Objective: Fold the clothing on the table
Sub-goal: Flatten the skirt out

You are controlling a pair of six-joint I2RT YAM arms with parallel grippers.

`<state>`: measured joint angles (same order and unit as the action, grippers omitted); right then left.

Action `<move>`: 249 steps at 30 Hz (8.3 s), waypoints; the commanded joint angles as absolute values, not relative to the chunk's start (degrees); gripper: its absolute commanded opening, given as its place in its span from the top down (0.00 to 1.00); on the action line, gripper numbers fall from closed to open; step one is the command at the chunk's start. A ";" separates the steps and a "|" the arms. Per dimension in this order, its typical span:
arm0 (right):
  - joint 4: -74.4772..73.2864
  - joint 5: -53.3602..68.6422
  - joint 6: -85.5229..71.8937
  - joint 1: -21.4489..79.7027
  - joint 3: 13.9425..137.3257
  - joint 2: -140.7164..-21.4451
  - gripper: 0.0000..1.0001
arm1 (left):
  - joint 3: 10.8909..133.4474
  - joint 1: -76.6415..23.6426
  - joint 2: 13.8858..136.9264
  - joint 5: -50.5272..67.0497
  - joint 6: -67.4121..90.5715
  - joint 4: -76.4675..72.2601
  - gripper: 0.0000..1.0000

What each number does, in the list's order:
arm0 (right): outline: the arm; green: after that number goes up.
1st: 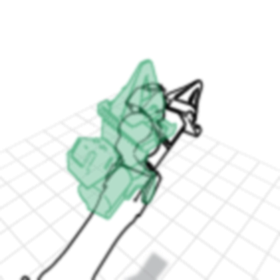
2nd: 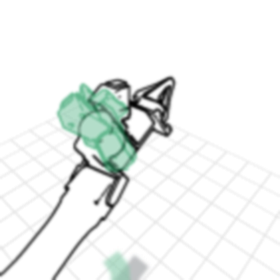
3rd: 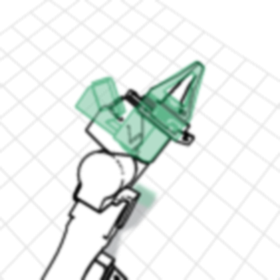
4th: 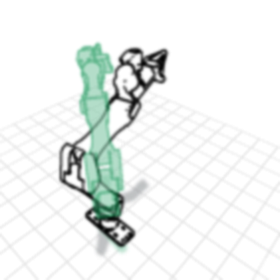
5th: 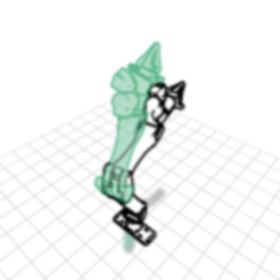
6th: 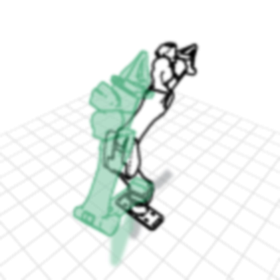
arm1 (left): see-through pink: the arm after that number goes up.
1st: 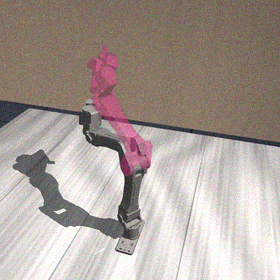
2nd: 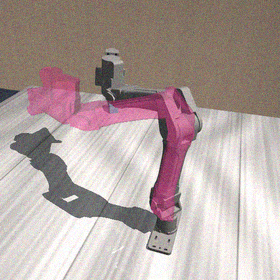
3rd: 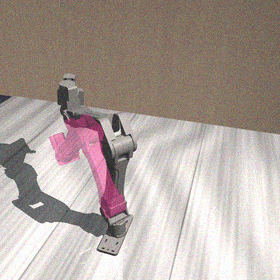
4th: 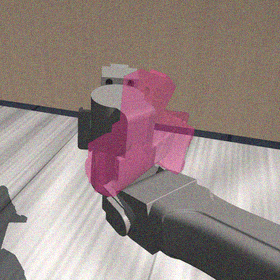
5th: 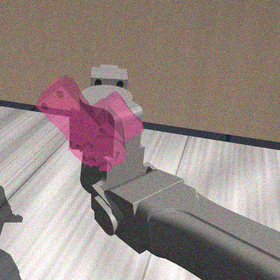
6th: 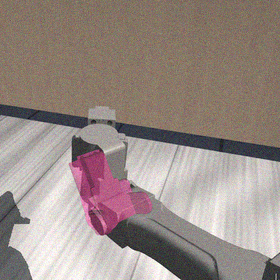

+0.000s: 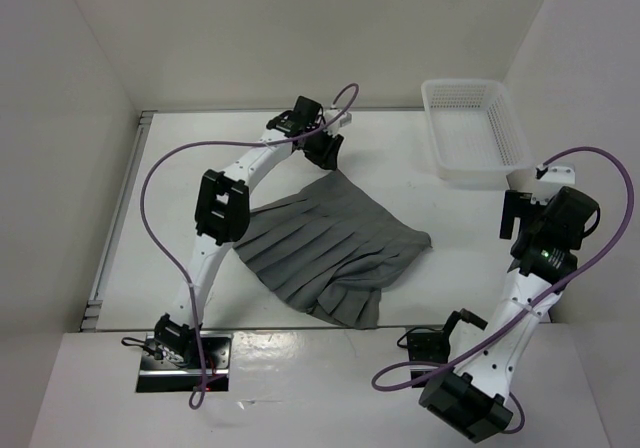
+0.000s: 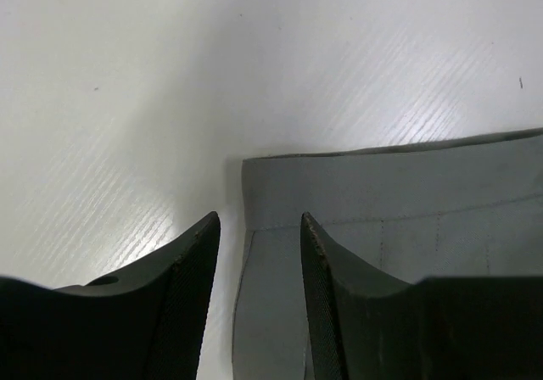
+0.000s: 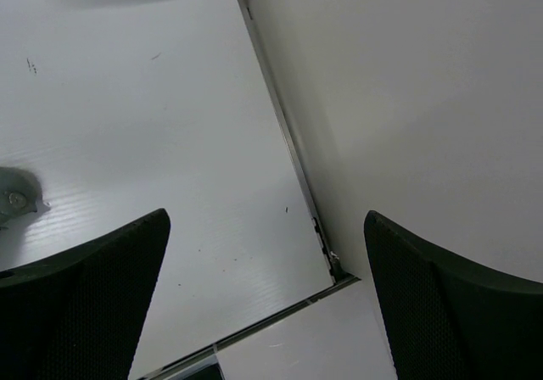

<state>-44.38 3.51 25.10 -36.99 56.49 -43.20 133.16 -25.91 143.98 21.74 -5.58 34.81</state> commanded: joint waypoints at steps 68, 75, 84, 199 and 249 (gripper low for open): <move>-40.09 20.50 8.97 1.81 81.56 -85.59 0.05 | 88.32 -10.45 115.75 2.55 12.13 24.87 1.00; -27.44 12.66 0.18 7.82 81.65 -97.19 0.05 | 88.33 -13.10 116.28 0.18 12.13 24.87 1.00; -24.62 21.77 -2.81 7.82 80.17 -108.11 0.26 | 86.40 -13.10 116.28 0.18 12.13 23.64 1.00; -46.84 49.20 21.97 6.06 93.00 -68.12 1.00 | 96.62 -8.53 63.31 20.03 -13.09 47.63 1.00; -21.44 -4.83 10.72 9.49 98.62 -108.03 0.01 | 101.79 -0.98 113.65 11.08 -5.46 24.08 0.01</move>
